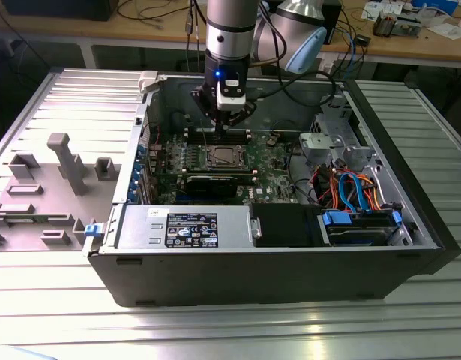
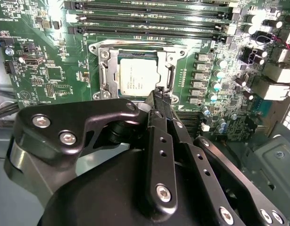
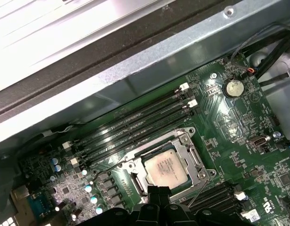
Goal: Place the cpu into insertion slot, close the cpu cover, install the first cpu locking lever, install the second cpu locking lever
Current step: 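Install the first cpu locking lever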
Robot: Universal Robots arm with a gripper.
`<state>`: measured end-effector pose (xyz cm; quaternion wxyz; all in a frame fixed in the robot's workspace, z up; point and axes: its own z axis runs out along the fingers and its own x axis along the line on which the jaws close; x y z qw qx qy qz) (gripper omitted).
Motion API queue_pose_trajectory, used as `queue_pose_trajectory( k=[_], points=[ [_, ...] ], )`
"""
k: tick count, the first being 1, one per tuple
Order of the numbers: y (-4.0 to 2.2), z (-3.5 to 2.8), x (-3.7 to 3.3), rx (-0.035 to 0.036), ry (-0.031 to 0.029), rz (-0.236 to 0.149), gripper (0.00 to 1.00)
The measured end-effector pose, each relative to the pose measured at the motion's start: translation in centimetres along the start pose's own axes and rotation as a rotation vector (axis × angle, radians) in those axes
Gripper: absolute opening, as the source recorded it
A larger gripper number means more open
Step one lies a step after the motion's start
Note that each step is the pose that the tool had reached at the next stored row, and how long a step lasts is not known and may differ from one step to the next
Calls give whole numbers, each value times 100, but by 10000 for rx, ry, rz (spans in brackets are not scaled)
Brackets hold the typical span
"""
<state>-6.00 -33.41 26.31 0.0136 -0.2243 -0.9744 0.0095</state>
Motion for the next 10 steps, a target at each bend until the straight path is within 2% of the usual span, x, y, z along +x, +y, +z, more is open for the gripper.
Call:
queue_pose_trajectory(
  k=[10],
  points=[
    [0,0,0,9,-11,-408,11]
  ],
)
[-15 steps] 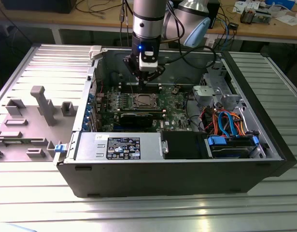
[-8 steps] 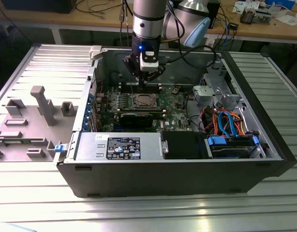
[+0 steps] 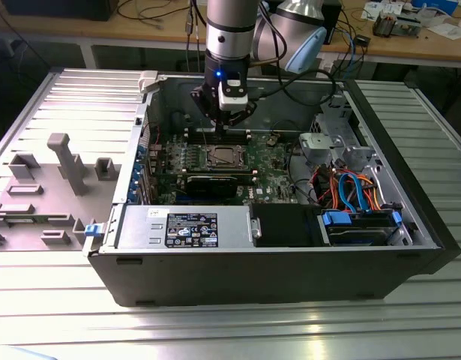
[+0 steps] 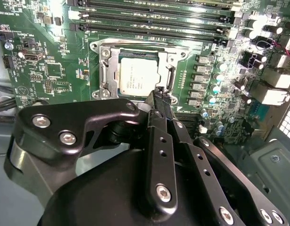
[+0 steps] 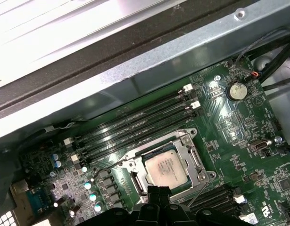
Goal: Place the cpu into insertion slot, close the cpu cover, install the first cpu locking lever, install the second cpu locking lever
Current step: 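Install the first cpu locking lever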
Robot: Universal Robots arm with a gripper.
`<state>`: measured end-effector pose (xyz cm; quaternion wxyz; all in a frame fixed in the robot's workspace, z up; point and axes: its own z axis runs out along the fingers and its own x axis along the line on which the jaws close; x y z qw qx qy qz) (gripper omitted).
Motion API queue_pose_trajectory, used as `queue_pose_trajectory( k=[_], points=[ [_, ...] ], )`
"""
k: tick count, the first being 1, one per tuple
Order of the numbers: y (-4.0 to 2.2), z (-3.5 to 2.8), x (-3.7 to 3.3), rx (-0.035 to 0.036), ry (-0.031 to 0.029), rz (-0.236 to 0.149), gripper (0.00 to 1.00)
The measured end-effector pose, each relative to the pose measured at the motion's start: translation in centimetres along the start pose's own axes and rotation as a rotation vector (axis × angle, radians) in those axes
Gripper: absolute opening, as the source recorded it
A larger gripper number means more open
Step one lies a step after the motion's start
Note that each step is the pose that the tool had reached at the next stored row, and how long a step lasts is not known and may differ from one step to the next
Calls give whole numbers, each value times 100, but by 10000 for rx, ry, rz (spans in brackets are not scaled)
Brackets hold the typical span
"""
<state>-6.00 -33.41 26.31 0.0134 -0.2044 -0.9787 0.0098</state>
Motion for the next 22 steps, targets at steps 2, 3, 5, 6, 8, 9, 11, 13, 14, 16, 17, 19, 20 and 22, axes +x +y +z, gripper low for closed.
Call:
queue_pose_trajectory(
  k=[2,3,5,6,8,9,11,13,14,16,17,19,20,22],
  points=[
    [0,0,0,1,-1,-51,11],
    [0,0,0,2,-2,-85,11],
    [0,0,0,4,-3,-144,11],
    [0,0,0,4,-4,-184,11],
    [0,0,0,5,-5,-227,11],
    [0,0,0,6,-6,-260,11],
    [0,0,0,8,-8,-351,11],
    [0,0,0,10,-11,-426,11],
    [0,0,0,11,-11,-475,11],
    [0,0,0,13,-14,-566,11],
    [0,0,0,13,-14,-586,11],
    [0,0,0,15,-16,-642,11],
    [0,0,0,15,-16,-663,11],
    [0,0,0,16,-17,-716,11]
  ],
)
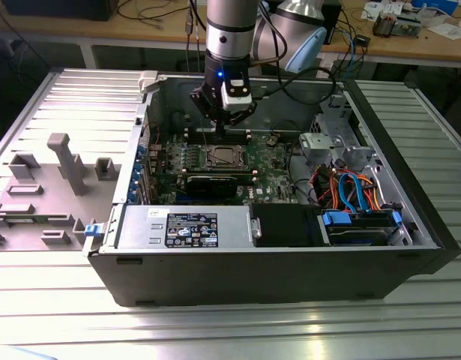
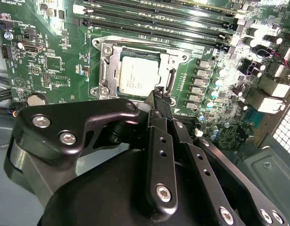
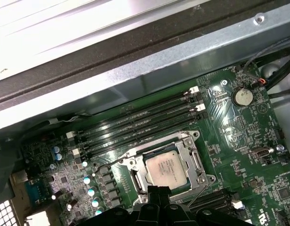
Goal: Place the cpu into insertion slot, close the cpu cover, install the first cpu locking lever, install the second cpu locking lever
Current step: 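Install the first cpu locking lever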
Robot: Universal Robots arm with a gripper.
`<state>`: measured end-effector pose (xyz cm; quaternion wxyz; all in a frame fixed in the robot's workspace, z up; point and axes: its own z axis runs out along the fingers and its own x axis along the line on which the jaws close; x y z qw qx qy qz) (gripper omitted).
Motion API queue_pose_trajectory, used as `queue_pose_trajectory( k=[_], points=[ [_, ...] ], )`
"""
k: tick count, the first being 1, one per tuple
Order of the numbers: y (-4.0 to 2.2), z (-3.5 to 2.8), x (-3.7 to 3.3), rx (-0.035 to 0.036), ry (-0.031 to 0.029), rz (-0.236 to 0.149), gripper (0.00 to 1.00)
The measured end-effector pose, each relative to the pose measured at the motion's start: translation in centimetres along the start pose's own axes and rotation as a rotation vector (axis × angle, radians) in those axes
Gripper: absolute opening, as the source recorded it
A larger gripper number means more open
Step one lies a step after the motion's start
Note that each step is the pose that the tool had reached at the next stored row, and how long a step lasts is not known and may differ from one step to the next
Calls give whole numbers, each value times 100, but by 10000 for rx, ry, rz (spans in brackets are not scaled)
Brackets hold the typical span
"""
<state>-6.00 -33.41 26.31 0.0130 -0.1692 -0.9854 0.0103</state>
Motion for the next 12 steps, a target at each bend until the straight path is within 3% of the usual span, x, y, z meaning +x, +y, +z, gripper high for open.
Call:
queue_pose_trajectory(
  k=[12],
  points=[
    [0,0,0,7,-8,-304,11]
  ],
)
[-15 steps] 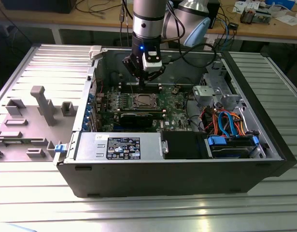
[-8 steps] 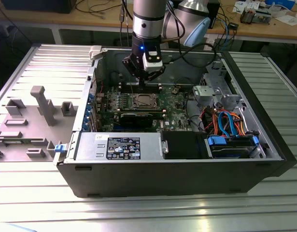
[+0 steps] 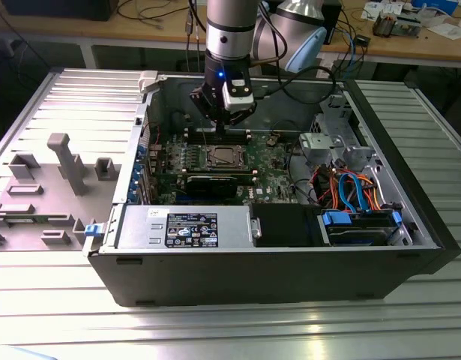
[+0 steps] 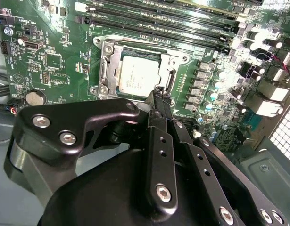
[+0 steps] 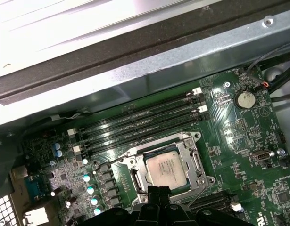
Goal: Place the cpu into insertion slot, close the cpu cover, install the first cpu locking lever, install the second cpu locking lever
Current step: 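Install the first cpu locking lever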
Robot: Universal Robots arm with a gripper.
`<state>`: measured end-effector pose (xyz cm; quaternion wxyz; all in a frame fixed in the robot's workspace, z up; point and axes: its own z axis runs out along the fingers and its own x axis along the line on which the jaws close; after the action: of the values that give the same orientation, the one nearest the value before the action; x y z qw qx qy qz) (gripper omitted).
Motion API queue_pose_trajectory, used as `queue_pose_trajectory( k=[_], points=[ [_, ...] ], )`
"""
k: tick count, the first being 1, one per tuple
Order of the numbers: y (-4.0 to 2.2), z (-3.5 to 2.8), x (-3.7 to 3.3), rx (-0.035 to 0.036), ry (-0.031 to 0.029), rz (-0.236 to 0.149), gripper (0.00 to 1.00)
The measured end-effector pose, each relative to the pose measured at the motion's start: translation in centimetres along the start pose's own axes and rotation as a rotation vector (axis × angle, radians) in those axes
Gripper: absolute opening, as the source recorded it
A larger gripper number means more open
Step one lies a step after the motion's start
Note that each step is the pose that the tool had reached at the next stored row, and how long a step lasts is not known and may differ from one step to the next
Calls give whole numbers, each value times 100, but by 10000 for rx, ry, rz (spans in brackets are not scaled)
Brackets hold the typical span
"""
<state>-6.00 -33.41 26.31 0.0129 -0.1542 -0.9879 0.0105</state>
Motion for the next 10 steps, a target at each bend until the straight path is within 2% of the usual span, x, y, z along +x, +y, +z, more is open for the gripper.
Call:
queue_pose_trajectory(
  k=[10],
  points=[
    [0,0,0,7,-7,-295,11]
  ],
)
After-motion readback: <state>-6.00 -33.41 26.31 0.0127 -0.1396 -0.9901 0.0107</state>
